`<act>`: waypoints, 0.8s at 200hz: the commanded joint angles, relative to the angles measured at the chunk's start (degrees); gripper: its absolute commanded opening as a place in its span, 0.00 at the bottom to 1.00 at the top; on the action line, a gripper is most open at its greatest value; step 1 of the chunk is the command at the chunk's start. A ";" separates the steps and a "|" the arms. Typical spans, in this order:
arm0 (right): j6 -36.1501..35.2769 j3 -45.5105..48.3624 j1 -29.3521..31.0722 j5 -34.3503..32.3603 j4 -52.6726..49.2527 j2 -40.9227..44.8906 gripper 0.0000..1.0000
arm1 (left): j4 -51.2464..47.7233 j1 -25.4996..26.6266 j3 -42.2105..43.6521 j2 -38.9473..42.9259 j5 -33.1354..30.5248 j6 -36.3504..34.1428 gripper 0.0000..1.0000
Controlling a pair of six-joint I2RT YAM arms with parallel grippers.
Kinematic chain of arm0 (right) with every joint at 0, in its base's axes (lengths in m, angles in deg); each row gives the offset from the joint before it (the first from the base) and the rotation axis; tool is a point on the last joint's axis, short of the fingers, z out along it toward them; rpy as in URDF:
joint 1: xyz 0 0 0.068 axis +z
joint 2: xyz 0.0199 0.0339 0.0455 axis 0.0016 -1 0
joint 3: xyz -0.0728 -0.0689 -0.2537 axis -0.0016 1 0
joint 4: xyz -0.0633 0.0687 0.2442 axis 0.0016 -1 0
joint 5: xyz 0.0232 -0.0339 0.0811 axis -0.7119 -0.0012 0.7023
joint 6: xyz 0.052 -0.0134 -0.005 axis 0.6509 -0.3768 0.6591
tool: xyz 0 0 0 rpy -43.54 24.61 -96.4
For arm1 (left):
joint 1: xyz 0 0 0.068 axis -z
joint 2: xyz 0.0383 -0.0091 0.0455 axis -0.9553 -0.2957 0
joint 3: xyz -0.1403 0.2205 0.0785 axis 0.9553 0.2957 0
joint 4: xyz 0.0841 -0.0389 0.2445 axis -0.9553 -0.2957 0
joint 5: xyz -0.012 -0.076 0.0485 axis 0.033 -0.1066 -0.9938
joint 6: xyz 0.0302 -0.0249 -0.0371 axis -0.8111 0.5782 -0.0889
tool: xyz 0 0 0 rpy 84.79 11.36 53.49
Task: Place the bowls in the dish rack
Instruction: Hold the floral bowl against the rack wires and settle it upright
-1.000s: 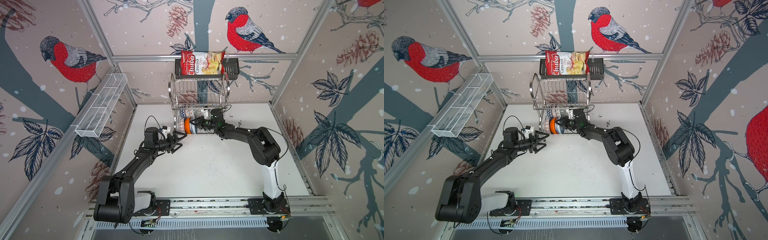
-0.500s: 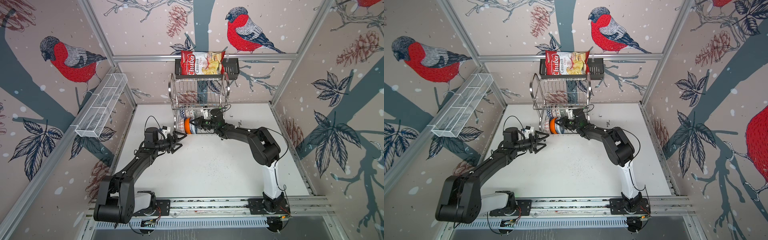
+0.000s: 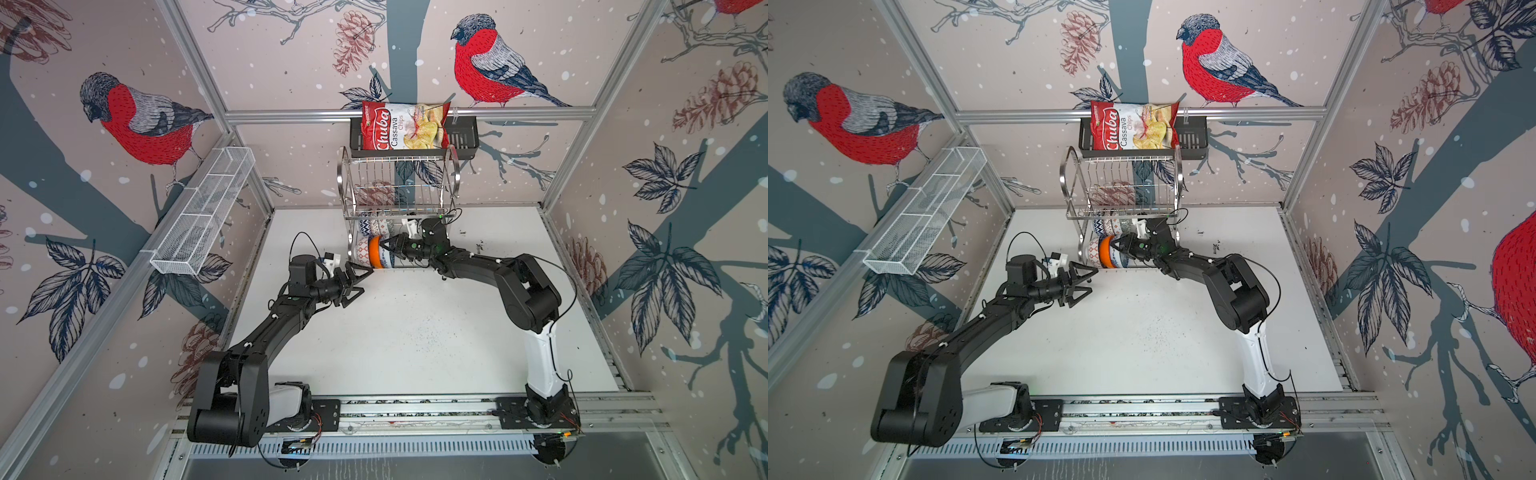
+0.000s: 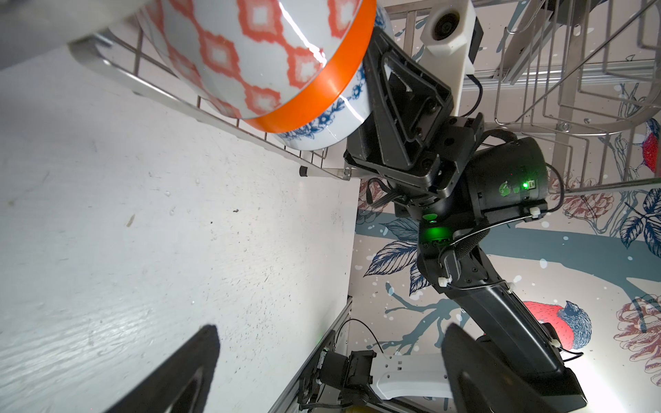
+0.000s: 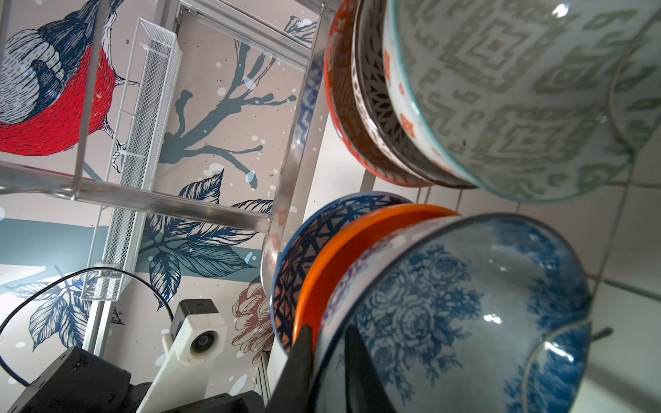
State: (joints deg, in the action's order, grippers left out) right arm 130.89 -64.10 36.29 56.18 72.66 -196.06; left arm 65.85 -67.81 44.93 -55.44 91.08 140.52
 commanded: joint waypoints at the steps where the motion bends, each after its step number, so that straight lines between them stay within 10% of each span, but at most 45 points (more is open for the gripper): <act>1: -0.66 0.57 -0.17 -2.69 -5.86 0.33 0.18 | 0.09 -0.15 0.05 0.22 0.28 -1.35 0.97; 160: 0.58 4.02 -0.17 -2.53 -3.23 2.95 0.28 | -0.73 -0.25 -0.20 0.36 -0.03 -1.68 0.97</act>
State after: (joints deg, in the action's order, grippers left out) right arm 131.37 -60.62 36.24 54.43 72.34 -193.54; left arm 65.28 -67.87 45.09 -55.44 91.03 139.82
